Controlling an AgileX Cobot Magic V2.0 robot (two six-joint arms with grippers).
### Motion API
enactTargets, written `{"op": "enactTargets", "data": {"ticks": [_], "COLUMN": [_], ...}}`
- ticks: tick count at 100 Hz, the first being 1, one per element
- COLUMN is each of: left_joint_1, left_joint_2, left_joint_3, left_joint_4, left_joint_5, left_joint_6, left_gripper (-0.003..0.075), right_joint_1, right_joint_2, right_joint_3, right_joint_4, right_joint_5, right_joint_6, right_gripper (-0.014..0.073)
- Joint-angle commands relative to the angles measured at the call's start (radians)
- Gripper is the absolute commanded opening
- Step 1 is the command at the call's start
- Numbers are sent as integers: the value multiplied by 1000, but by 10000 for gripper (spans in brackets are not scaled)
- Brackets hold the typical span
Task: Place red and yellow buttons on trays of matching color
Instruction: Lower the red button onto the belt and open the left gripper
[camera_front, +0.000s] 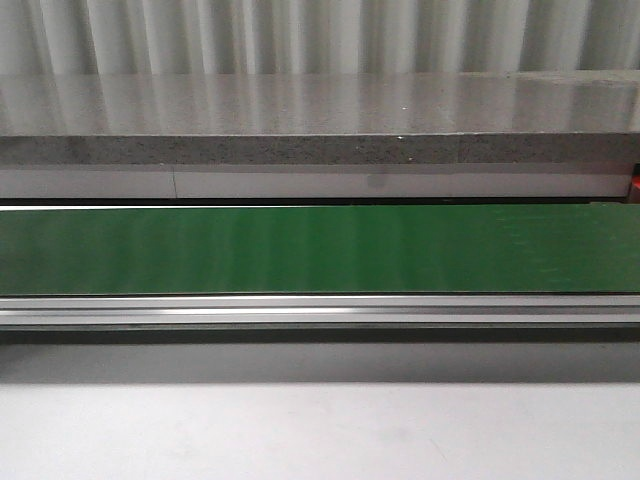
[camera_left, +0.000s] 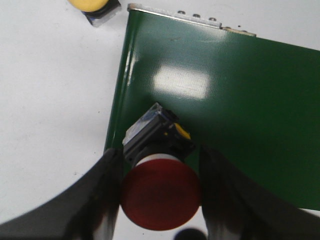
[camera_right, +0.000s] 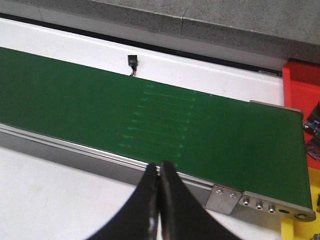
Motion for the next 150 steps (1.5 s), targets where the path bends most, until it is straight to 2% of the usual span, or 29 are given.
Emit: {"op": "enactTargets", "data": {"ticks": [1, 24, 36, 43, 58, 65, 79, 113, 128, 150], "left_joint_1": [-17, -19, -19, -19, -19, -19, -19, 48, 103, 157], "left_joint_2": [-12, 26, 46, 53, 56, 56, 56, 61, 106, 222], "left_joint_3": [-37, -37, -37, -37, -38, -47, -89, -161, -184, -297], "left_joint_4": [-11, -16, -16, -20, -32, -32, -32, -32, -42, -75], "left_joint_5": [-15, -15, -13, -15, -24, -30, -71, -208, -178, -31], "left_joint_6": [-1, 13, 20, 20, 20, 20, 7, -211, -223, -223], "left_gripper": [166, 168, 201, 259, 452, 496, 495, 495, 494, 494], "right_joint_1": [2, 2, 2, 2, 2, 2, 2, 2, 2, 2], "right_joint_2": [6, 6, 6, 6, 6, 6, 6, 6, 6, 6], "right_joint_3": [-25, -25, -25, -25, -25, -25, -25, -25, -25, -25], "right_joint_4": [-4, -4, -4, -4, -4, -4, -4, -4, -4, -4], "right_joint_5": [-65, -65, -65, -65, -65, -65, -65, -65, -65, -65], "right_joint_6": [-10, -10, -10, -10, -10, -10, -10, -10, -10, -10], "right_gripper": [-67, -67, -67, -67, -67, -67, -67, -67, -67, -67]}}
